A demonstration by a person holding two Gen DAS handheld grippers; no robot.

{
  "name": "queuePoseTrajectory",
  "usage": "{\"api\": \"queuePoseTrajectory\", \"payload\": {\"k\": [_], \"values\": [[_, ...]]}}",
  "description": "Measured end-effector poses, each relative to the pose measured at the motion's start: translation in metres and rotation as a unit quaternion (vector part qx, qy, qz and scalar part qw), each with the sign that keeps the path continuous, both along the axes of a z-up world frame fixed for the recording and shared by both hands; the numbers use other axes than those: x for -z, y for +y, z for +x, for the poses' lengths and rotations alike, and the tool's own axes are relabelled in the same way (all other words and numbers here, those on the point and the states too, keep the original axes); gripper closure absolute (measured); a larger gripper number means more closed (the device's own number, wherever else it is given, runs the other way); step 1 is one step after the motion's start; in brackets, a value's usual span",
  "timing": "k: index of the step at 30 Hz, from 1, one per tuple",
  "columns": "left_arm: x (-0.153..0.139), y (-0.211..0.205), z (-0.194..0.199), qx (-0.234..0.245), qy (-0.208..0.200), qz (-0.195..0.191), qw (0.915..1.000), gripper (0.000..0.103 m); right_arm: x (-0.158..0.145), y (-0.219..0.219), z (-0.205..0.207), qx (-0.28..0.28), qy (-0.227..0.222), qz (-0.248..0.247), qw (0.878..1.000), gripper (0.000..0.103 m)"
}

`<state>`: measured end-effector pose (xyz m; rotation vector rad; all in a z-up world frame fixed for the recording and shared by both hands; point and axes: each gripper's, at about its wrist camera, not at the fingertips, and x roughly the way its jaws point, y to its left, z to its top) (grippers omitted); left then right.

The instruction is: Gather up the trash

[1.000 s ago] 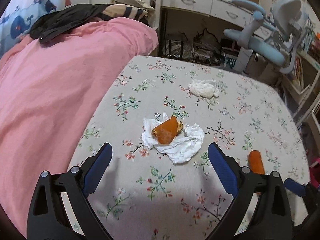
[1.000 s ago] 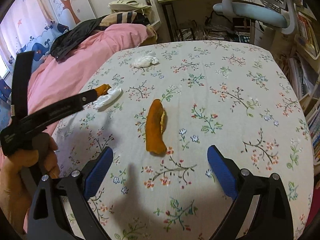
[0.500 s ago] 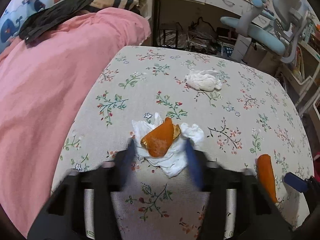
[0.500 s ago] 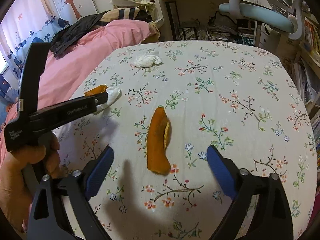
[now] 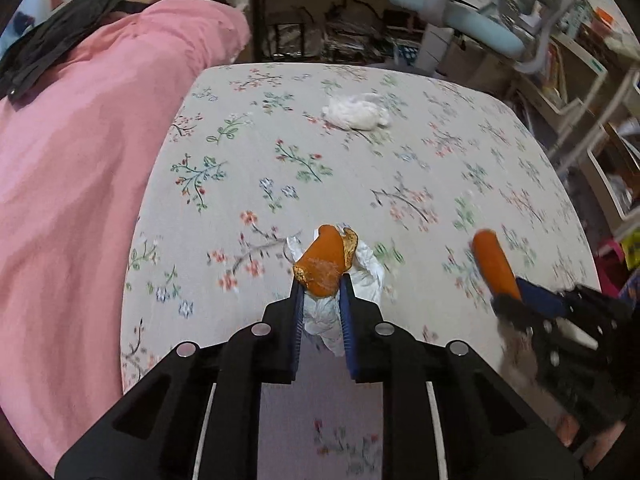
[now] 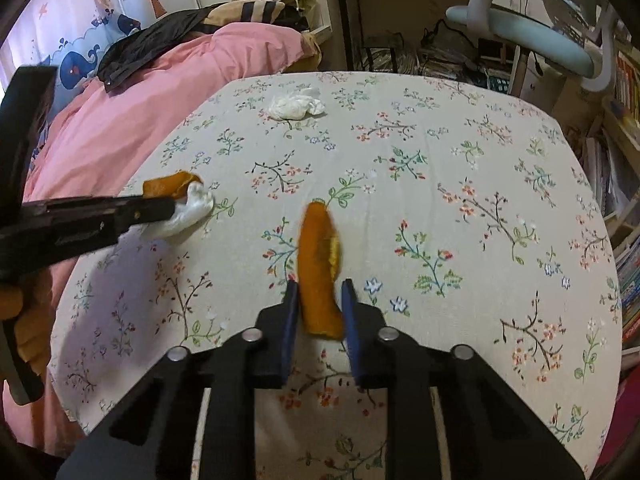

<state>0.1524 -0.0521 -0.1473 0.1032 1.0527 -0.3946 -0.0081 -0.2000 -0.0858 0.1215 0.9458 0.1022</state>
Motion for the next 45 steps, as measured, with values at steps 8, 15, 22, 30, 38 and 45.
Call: {"api": "queuePoseTrajectory", "payload": {"k": [8, 15, 22, 30, 38, 45], "values": [[-0.017, -0.019, -0.051, 0.053, -0.067, 0.157, 0.9839, 0.086, -0.005, 0.001, -0.02, -0.005, 0.003, 0.02, 1.0, 0.087], [-0.008, -0.005, -0.083, 0.088, -0.036, 0.14, 0.9857, 0.082, -0.011, 0.005, -0.042, -0.011, -0.001, 0.021, 1.0, 0.087], [0.005, 0.027, -0.098, 0.043, -0.021, 0.098, 0.9941, 0.056, -0.01, 0.007, -0.046, -0.013, 0.003, 0.026, 1.0, 0.087], [0.01, 0.027, -0.095, 0.054, -0.015, 0.075, 0.9956, 0.08, -0.005, 0.007, -0.044, -0.022, 0.013, 0.023, 0.999, 0.087], [-0.023, 0.046, -0.082, 0.004, -0.001, -0.065, 0.9979, 0.094, -0.007, 0.008, -0.042, -0.02, 0.009, 0.027, 0.999, 0.087], [-0.02, 0.036, -0.092, 0.029, 0.002, -0.048, 0.9984, 0.094, -0.008, 0.013, -0.046, -0.027, 0.01, 0.027, 0.999, 0.087]]}}
